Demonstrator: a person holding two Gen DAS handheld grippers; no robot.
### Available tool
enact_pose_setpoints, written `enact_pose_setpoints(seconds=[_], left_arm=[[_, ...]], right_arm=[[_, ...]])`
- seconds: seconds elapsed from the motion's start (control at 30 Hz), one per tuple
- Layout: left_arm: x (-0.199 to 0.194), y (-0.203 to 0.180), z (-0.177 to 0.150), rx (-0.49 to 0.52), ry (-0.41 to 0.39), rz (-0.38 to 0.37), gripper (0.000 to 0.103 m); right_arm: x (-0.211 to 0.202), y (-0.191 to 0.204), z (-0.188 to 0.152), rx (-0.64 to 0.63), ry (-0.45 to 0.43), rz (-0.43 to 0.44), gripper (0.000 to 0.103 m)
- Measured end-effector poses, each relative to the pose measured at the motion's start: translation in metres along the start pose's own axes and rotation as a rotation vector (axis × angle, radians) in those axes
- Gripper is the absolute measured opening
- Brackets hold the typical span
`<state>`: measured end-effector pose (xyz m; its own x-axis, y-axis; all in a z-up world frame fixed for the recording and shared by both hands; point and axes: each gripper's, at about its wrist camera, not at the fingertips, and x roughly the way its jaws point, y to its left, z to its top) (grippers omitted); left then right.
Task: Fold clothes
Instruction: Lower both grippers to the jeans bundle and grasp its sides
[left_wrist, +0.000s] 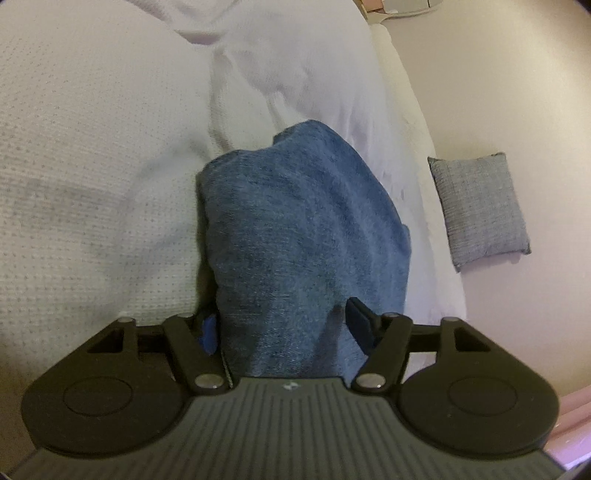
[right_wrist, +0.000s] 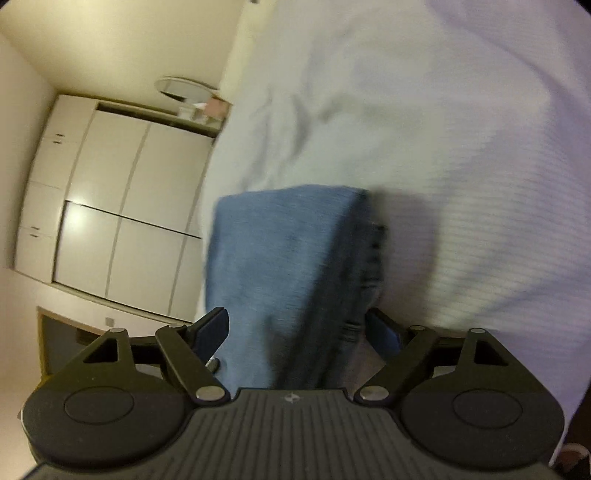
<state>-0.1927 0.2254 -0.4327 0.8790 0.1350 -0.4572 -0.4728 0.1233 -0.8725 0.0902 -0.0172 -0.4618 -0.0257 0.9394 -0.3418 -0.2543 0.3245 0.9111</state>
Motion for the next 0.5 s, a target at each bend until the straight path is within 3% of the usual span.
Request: enact_pose_setpoints(seconds=[0.13,0.33,0.5], left_arm=[[-0.002,0.006,0.005,-0.018,0.014,-0.028,0.052],[0.013,0.004,0.016,-0.014,0.03,-0.016,0.055],[0.01,-0.003,0.021,0.001,0.05,-0.027,0.054]], right_arm=[[-0.011,-0.008,-0.005,0.042,-0.023,0.029,0.069],[0.01,-0.016,-0.012,0.052,-0.013,0.009,0.069],[0.022,0.012,-0.004,0.01,-0.047,0.008,0.069]])
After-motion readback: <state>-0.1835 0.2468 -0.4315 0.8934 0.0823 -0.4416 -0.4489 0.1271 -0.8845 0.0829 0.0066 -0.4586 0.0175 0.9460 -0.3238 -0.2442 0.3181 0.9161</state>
